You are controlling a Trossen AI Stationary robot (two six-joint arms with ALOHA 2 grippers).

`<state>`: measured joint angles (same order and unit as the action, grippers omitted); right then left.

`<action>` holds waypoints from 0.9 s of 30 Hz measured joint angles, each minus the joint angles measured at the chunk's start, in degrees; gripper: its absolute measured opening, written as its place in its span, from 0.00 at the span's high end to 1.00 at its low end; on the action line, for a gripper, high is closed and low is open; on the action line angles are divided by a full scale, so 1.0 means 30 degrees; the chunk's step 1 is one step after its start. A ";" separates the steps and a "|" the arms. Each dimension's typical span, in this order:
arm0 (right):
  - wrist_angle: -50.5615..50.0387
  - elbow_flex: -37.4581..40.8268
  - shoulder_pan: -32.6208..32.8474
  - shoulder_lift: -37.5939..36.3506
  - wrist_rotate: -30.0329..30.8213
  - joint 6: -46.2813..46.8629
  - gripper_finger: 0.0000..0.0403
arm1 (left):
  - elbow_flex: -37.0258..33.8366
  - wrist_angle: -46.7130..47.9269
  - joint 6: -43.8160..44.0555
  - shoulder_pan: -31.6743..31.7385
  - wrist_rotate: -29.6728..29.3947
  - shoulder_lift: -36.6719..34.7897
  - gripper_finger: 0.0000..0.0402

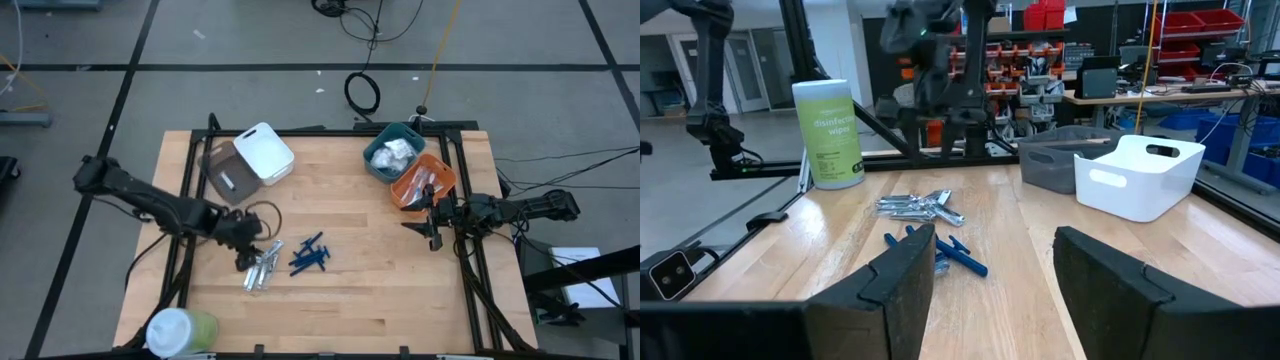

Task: Pick & Place Travel size toiletries
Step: Put the silver nail cutter into the black bin

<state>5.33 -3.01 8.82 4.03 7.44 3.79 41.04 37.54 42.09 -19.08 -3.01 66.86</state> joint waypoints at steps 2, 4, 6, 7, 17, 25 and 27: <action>0.0003 0.0006 0.0007 0.0000 0.0000 0.0000 0.52 | -0.0006 0.0266 0.0445 -0.0731 0.0002 0.0718 0.47; -0.0003 0.0007 0.0004 0.0000 -0.0004 0.0004 0.52 | -0.0001 0.0684 0.1156 -0.1337 0.0001 0.1336 0.47; -0.0003 0.0000 0.0006 0.0000 0.0000 0.0000 0.52 | -0.0007 0.1192 0.2018 -0.1832 0.0013 0.2010 0.47; 0.0003 0.0000 0.0007 0.0000 0.0000 0.0000 0.52 | -0.0007 0.1446 0.2427 -0.2033 0.0024 0.2340 0.47; 0.0000 0.0003 0.0003 0.0000 0.0000 0.0000 0.51 | -0.0015 0.2324 0.2487 -0.2684 -0.0543 0.4811 0.47; 0.0004 0.0007 0.0007 0.0000 0.0000 0.0000 0.51 | 0.0053 0.1648 0.0637 -0.2677 -0.0899 0.6740 0.47; -0.0003 0.0006 0.0007 0.0000 0.0000 0.0002 0.51 | 0.0050 0.1322 0.0053 -0.2658 -0.0969 0.6975 0.47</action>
<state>5.32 -2.99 8.84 4.03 7.44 3.80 41.19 41.51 42.25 -27.06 -5.92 87.78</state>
